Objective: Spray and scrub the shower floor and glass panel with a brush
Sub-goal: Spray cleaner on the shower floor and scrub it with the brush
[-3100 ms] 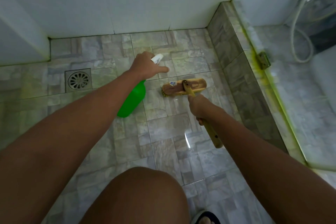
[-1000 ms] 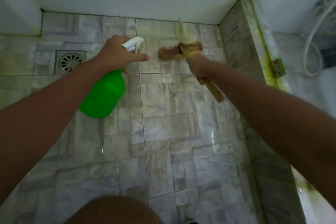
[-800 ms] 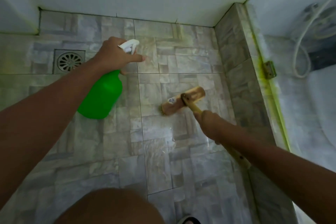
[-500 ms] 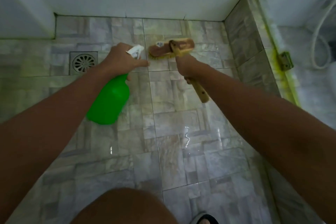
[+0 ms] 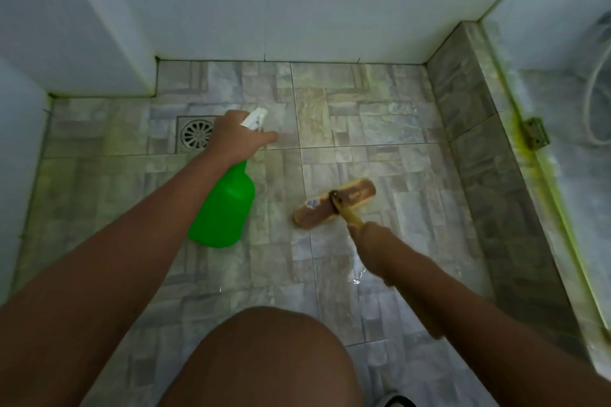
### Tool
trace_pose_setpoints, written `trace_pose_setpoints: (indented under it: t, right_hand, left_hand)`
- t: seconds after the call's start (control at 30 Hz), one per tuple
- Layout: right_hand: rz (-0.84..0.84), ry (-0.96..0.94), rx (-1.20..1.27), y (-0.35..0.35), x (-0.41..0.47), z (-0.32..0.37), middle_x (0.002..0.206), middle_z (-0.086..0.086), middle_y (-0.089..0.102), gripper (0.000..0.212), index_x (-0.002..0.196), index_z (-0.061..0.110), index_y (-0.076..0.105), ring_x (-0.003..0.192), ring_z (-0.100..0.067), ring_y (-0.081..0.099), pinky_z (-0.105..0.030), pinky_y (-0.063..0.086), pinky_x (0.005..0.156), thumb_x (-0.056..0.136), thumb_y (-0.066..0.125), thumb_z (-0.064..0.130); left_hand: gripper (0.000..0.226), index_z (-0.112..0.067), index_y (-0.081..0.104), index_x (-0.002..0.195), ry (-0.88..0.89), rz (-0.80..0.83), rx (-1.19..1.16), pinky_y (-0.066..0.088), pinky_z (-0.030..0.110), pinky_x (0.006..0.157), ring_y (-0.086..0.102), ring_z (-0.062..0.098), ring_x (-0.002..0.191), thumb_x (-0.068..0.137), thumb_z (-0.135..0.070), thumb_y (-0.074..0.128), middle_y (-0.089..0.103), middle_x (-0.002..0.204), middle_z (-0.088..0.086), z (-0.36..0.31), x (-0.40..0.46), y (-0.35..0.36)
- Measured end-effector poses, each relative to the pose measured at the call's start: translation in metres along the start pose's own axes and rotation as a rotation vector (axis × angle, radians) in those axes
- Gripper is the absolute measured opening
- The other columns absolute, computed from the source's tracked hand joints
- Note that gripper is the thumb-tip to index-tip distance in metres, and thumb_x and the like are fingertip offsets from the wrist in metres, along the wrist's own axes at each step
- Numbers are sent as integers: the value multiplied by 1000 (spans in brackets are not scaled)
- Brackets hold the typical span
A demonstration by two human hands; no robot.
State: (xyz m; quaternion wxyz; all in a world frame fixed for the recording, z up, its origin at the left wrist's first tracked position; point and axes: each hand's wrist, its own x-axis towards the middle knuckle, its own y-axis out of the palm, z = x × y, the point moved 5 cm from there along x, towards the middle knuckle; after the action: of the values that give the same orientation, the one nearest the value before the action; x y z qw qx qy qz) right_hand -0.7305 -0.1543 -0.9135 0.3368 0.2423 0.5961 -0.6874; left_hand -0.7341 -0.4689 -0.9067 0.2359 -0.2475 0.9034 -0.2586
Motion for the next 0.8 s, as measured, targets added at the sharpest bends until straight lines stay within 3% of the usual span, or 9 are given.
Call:
trace_pose_setpoints:
  t: [0.13, 0.23, 0.27, 0.37, 0.47, 0.53, 0.63, 0.73, 0.8]
  right_hand:
    - [60, -42, 21, 17, -23, 26, 81, -2, 56, 40, 98, 14, 50, 65, -16, 58, -27, 46, 50, 105, 29, 48]
    - [69, -138, -13, 2, -1, 86, 111, -17, 61, 34, 123, 4, 53, 98, -33, 64, -38, 54, 76, 107, 33, 25]
    - [52, -158, -4, -6, 14, 110, 117, -20, 59, 31, 127, 2, 52, 100, -35, 63, -38, 54, 75, 106, 35, 17]
    - [-20, -208, 37, -43, 77, 176, 100, -20, 58, 18, 111, 4, 52, 68, -28, 58, -32, 47, 46, 103, 36, 8]
    - [-48, -186, 64, -73, 114, 212, 101, -22, 58, 28, 120, -2, 53, 75, -35, 60, -31, 41, 39, 101, 35, 6]
    - [-37, -165, 104, -75, 113, 209, 117, -25, 60, 26, 116, -3, 55, 96, -40, 63, -33, 45, 51, 102, 35, 6]
    - [-30, -180, 32, -51, 70, 169, 91, -19, 62, 33, 96, 4, 52, 64, -30, 57, -34, 47, 49, 106, 34, 30]
    - [62, -121, -44, -5, 20, 101, 93, -13, 60, 42, 110, 7, 52, 70, -27, 61, -40, 58, 59, 106, 30, 43]
    - [101, -126, -95, 17, -8, 65, 87, -8, 61, 42, 106, 9, 51, 63, -18, 59, -39, 57, 61, 105, 29, 45]
  left_hand:
    - [22, -13, 74, 83, -75, -37, -89, 62, 37, 51, 61, 16, 47, 79, -33, 83, 70, 66, 10, 11, -18, -17]
    - [26, -23, 78, 104, -80, -50, -84, 63, 36, 52, 64, 14, 50, 80, -32, 82, 71, 66, 6, 29, -28, -33]
    - [25, -18, 79, 99, -78, -74, -70, 64, 38, 52, 67, 15, 54, 79, -32, 83, 73, 69, 8, 37, -30, -41]
    - [41, 4, 72, 84, -83, -173, -102, 64, 55, 59, 71, 30, 66, 74, -33, 86, 72, 80, 24, 59, -36, -64]
    - [48, 4, 61, 74, -39, -213, -101, 62, 44, 64, 59, 25, 61, 73, -37, 87, 58, 66, 12, 69, -45, -78]
    - [47, 1, 56, 71, -33, -220, -77, 57, 39, 63, 53, 21, 62, 77, -34, 87, 51, 63, 7, 74, -50, -84]
    - [55, 7, 59, 77, -64, -219, -124, 63, 57, 64, 59, 22, 64, 71, -43, 83, 57, 68, 14, 78, -54, -88]
    - [48, 8, 66, 88, -142, -231, -178, 63, 58, 58, 62, 22, 67, 76, -35, 84, 63, 77, 17, 74, -58, -86]
    - [42, 8, 68, 94, -171, -236, -199, 63, 55, 55, 63, 22, 66, 80, -28, 84, 62, 80, 14, 70, -58, -83]
